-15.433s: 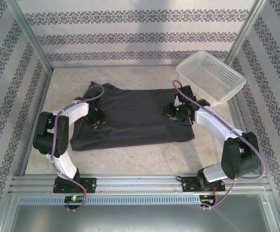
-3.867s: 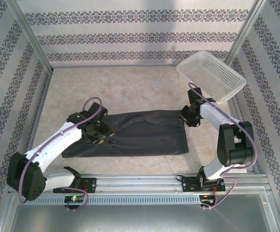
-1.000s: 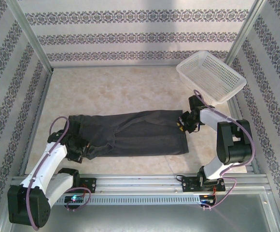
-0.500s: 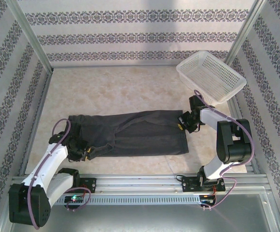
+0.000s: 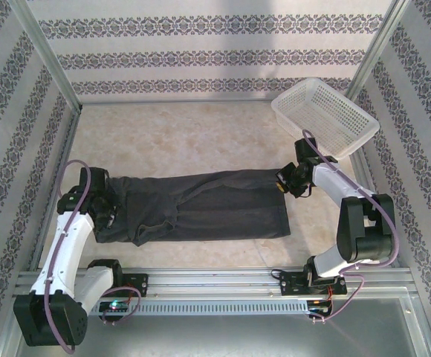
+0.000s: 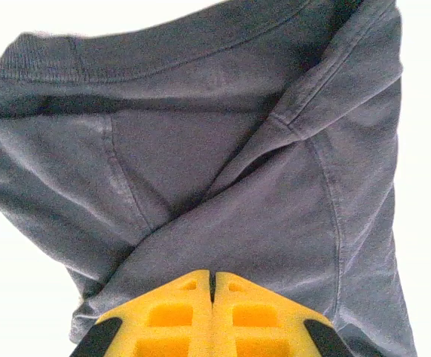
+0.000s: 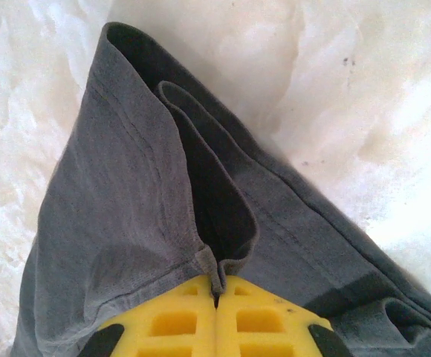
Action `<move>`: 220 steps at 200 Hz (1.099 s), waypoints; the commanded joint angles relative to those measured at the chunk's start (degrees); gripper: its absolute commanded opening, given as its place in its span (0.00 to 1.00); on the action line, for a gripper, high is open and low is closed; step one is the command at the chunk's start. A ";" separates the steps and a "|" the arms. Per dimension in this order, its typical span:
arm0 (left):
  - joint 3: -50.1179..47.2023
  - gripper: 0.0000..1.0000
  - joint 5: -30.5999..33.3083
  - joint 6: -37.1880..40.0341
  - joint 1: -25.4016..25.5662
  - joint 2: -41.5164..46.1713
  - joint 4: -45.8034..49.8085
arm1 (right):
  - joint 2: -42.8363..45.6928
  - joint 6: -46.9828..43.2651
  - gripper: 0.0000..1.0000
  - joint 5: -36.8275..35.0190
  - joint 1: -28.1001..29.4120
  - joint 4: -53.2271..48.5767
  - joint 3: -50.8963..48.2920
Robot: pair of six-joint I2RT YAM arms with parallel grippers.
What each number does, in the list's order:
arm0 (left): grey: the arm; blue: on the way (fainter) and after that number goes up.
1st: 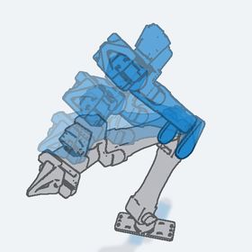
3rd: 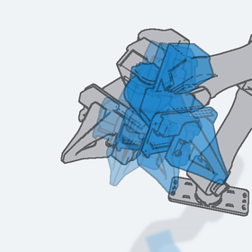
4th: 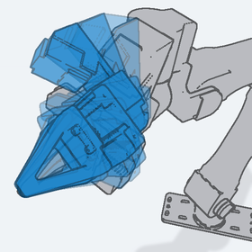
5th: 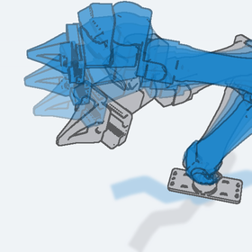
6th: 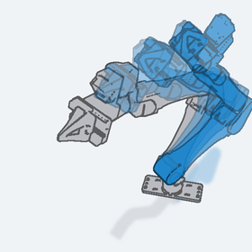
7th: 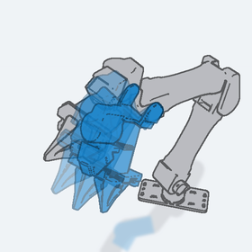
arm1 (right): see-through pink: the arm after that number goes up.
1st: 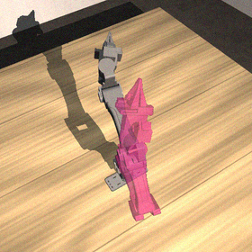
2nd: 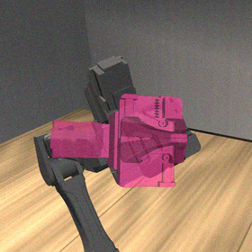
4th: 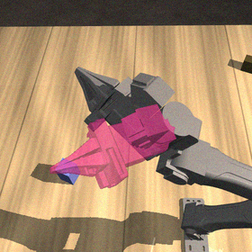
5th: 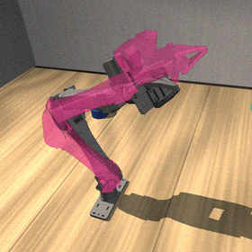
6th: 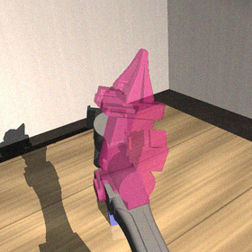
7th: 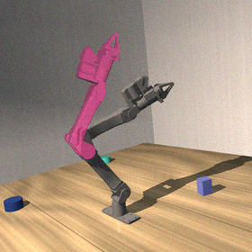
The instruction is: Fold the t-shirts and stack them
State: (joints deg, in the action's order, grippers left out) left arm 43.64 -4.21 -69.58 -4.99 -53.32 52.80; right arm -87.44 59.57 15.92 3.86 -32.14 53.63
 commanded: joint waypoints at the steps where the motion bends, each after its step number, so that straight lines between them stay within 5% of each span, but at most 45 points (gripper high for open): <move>1: -1.59 0.05 -3.79 3.62 -0.59 -0.73 1.89 | 0.64 -1.60 0.00 -0.49 -0.67 -2.27 0.60; 42: -8.39 0.47 -12.18 4.54 3.00 -0.69 4.59 | -1.66 -1.50 0.00 0.38 -0.59 -1.09 1.29; 92: -13.70 0.67 -14.32 1.58 5.15 -0.46 1.53 | -2.43 -1.39 0.00 0.38 -0.30 -0.59 1.43; 139: -13.35 0.66 -14.27 -3.23 6.53 -0.44 -0.35 | -2.17 -1.48 0.00 0.25 -0.19 -0.64 1.30; 171: -7.61 0.43 -8.21 -12.97 11.76 5.91 3.31 | -2.16 -1.48 0.00 0.01 -0.24 -0.65 1.34; 220: -8.75 0.54 -6.03 -30.03 19.93 2.37 -2.00 | -2.54 -1.73 0.00 0.25 -0.24 -0.36 1.33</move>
State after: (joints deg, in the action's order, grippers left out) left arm 35.86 -13.91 -87.09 11.79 -49.67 53.06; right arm -89.43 58.54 15.97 3.86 -32.32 53.65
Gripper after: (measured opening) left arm 0.534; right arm 0.059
